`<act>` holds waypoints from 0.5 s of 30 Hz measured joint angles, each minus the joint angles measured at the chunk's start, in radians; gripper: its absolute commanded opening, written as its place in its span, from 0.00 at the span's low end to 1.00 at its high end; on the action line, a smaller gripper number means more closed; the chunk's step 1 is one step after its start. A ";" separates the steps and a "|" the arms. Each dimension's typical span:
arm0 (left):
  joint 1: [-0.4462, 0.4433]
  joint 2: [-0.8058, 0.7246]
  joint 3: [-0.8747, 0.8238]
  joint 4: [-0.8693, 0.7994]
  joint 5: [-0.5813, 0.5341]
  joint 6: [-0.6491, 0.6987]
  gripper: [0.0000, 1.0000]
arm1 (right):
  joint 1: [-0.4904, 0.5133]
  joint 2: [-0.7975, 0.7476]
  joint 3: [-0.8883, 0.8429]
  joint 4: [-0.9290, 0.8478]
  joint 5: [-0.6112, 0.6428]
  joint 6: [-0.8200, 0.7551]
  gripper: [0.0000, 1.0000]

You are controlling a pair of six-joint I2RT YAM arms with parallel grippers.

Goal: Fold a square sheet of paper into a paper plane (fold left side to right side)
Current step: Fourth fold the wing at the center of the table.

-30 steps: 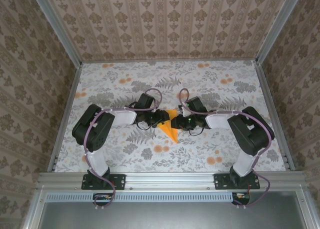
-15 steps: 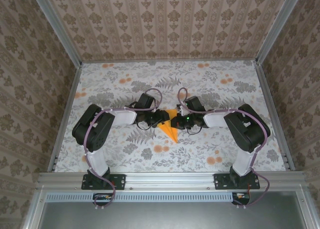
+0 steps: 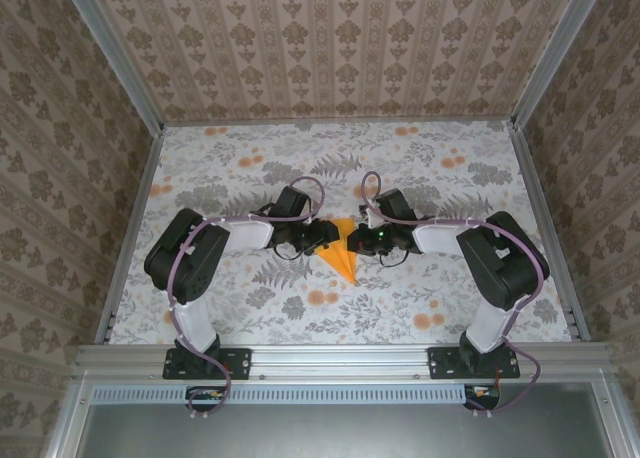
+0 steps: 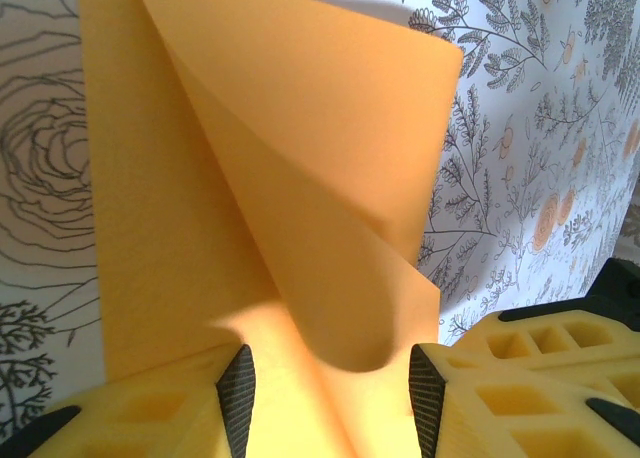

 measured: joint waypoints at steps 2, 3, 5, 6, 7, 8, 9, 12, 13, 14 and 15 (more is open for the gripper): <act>0.000 0.000 0.000 0.000 0.000 0.000 0.48 | -0.001 0.000 0.000 -0.018 0.011 -0.010 0.00; 0.000 0.000 0.000 0.000 0.000 0.000 0.48 | -0.001 0.000 0.000 -0.024 0.013 -0.015 0.00; 0.000 0.000 0.000 0.000 0.000 0.000 0.48 | -0.001 0.000 0.000 -0.032 0.014 -0.023 0.00; 0.000 0.000 0.000 0.000 0.000 0.000 0.48 | -0.001 0.000 0.000 -0.032 0.014 -0.024 0.00; 0.000 0.000 0.000 0.000 0.000 0.000 0.47 | -0.001 0.000 0.000 -0.032 0.014 -0.024 0.00; 0.000 0.000 0.000 0.000 0.000 0.000 0.47 | -0.001 0.000 0.000 -0.032 0.014 -0.025 0.00; 0.000 0.000 0.000 0.000 -0.001 0.000 0.46 | -0.001 0.000 0.000 -0.032 0.014 -0.025 0.00; 0.000 0.000 -0.001 -0.002 -0.003 0.000 0.46 | -0.001 0.000 0.000 -0.032 0.014 -0.025 0.00; 0.000 0.000 -0.001 -0.003 -0.003 0.000 0.46 | -0.001 0.000 0.000 -0.032 0.014 -0.025 0.00; 0.000 0.000 -0.001 -0.003 -0.003 0.000 0.46 | -0.001 0.000 0.000 -0.032 0.014 -0.025 0.00; 0.000 0.000 -0.001 -0.003 -0.003 0.000 0.46 | -0.001 0.000 0.000 -0.032 0.014 -0.025 0.00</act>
